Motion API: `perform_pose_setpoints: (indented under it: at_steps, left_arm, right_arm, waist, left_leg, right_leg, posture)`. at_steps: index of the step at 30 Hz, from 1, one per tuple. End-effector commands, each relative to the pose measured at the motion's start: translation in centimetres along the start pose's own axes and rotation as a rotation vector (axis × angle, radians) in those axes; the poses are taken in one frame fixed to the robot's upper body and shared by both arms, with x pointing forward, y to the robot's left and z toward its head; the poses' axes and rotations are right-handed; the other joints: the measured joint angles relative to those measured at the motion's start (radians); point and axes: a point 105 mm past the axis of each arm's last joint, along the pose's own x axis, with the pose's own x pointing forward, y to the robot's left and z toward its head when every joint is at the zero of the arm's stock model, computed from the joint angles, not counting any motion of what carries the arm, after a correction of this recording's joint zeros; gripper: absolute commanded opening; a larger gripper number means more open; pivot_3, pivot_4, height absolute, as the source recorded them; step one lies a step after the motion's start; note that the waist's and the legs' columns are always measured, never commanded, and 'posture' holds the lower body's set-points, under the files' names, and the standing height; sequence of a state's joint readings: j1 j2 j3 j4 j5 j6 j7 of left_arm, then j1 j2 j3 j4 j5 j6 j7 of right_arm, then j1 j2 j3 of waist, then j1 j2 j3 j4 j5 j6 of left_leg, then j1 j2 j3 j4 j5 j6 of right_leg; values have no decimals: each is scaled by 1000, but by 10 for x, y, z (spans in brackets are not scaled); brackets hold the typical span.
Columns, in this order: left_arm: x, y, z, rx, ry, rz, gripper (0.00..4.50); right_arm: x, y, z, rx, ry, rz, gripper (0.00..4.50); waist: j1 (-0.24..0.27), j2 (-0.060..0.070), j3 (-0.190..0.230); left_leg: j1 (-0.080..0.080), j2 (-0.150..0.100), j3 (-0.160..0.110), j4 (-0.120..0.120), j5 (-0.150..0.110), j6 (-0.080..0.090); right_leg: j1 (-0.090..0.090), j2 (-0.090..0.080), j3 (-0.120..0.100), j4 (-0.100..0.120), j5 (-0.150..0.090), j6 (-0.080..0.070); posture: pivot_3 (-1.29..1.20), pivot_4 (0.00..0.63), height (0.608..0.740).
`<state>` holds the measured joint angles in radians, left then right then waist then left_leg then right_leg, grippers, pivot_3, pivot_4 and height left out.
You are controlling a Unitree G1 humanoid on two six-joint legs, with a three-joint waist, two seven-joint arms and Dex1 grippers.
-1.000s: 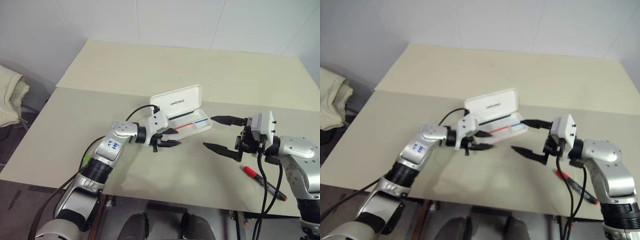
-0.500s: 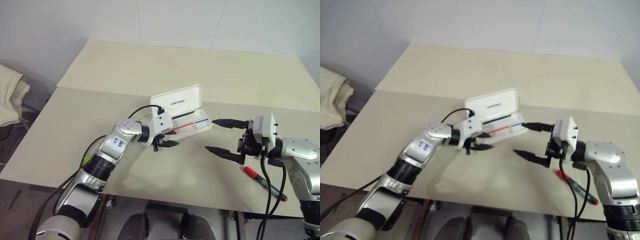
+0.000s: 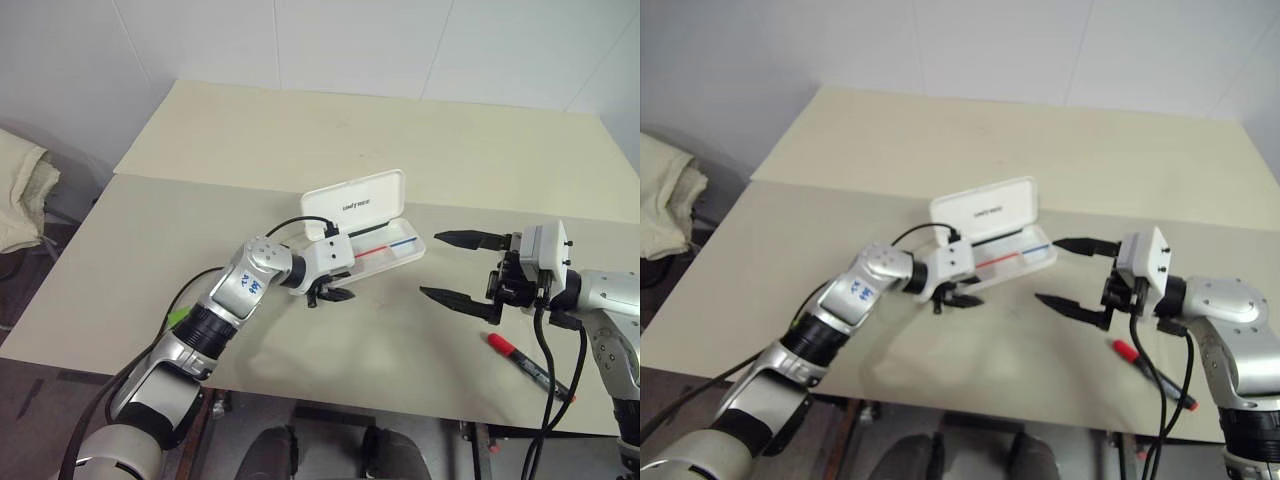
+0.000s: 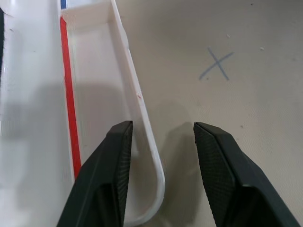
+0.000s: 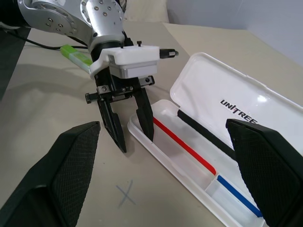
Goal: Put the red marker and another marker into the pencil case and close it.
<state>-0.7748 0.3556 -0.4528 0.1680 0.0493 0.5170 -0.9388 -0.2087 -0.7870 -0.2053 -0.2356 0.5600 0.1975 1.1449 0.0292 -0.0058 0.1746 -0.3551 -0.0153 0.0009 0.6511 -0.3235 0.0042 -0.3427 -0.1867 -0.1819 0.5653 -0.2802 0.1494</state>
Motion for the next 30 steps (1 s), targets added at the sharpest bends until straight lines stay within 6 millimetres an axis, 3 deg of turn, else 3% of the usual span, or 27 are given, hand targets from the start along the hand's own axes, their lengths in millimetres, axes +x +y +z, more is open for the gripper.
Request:
perform_pose_setpoints:
  at_steps: [1,8,15,24,30]
  left_arm:
    - [2,-3,2,9,11,-14,1968]
    - [4,-4,1,-4,2,-11,13]
    - [4,-9,3,-7,-36,-36,13]
    - [-19,-36,18,178,-154,-265,13]
    - [-18,-47,19,218,-134,-335,13]
  right_arm:
    - [-7,0,14,-49,-9,2,4500]
    - [-10,-3,15,-43,-14,2,4500]
    - [-10,-5,17,-46,-11,6,4500]
    - [-15,-4,20,-43,3,-7,4500]
    - [-15,0,21,-34,2,-13,4500]
  waist:
    - [0,0,0]
    - [2,0,0]
    - [4,0,0]
    - [6,0,0]
    - [7,0,0]
  left_leg:
    - [0,0,0,0,0,0]
    - [0,0,0,0,0,0]
    - [0,0,0,1,0,0]
    - [-1,0,0,1,0,0]
    - [-1,0,0,1,0,0]
  right_leg:
    - [0,0,0,0,0,0]
    - [0,0,0,0,0,0]
    - [1,0,0,1,0,0]
    - [0,0,0,-2,0,0]
    - [0,0,0,-1,0,0]
  posture:
    - [0,150,740]
    - [0,150,740]
    - [0,150,740]
    - [0,150,740]
    - [0,150,740]
